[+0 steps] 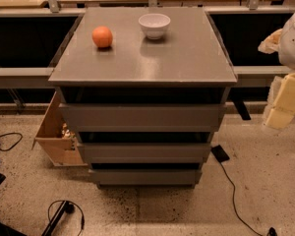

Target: Open top drawer

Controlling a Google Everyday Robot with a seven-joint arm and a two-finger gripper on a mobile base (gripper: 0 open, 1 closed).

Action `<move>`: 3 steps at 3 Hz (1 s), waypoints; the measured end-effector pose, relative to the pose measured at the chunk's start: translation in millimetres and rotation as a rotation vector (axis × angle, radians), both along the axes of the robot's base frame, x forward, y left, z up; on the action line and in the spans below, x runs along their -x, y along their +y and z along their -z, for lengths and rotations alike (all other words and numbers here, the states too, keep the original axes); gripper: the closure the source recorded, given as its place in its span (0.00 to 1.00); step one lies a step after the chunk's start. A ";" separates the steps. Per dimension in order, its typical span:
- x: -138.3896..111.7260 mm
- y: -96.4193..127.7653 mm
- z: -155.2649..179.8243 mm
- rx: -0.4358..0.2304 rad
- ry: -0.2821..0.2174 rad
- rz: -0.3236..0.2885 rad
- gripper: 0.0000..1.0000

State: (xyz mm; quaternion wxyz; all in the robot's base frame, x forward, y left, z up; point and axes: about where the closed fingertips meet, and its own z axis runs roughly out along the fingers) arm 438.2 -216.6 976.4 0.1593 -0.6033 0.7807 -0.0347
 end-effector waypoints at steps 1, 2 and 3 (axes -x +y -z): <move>0.0 0.0 0.1 0.000 0.000 0.000 0.00; -11.6 -0.4 33.5 0.029 0.030 0.013 0.00; -30.7 -12.3 94.9 0.065 0.075 0.035 0.00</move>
Offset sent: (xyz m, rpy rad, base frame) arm 0.0305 -0.0025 -0.0943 -0.0791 0.0989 -0.0363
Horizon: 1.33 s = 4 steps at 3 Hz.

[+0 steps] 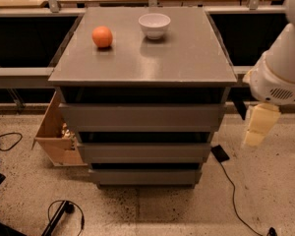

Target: Open top drawer

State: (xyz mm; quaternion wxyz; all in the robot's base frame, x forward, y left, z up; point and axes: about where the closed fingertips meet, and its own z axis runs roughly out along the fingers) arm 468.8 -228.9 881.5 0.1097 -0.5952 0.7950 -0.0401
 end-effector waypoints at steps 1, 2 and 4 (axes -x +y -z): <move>-39.3 -12.1 87.3 0.023 0.060 -0.003 0.00; -39.7 -11.5 87.8 0.022 0.059 -0.005 0.00; -78.2 30.5 128.4 0.014 0.098 -0.111 0.00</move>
Offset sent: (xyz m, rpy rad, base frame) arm 0.0595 -0.0138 -0.1241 -0.0169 0.0862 0.0159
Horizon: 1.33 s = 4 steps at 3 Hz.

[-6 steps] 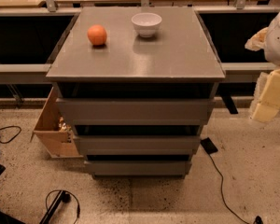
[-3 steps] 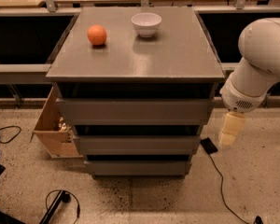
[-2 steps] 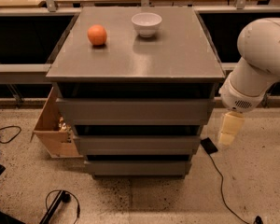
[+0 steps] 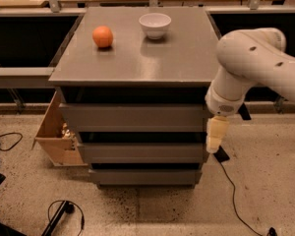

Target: Open top drawer

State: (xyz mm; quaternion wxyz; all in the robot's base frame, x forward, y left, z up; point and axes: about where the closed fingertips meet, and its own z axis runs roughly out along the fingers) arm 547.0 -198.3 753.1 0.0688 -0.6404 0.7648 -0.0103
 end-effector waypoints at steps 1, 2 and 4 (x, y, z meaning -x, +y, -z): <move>-25.2 11.3 21.5 0.033 -0.003 -0.021 0.00; -46.6 17.3 36.9 0.052 -0.037 -0.044 0.00; -64.2 22.3 67.5 0.026 -0.063 -0.041 0.16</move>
Offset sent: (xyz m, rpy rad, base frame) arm 0.0764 0.0259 -0.0511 -0.0714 -0.0958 0.0735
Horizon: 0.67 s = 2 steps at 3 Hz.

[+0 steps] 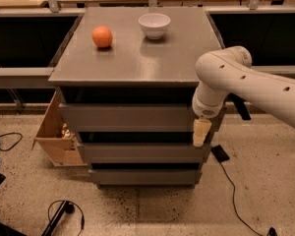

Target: Open top drawer

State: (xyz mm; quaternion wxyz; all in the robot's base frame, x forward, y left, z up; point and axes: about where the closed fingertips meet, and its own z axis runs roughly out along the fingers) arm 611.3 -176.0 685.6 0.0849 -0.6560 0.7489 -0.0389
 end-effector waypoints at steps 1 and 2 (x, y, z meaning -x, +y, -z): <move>11.3 -6.8 9.9 -0.032 0.008 0.035 0.40; 15.4 -9.7 6.0 -0.036 0.012 0.046 0.63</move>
Offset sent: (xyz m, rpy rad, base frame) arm -0.0859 -0.0473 -0.0088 0.0128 0.0894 -0.1517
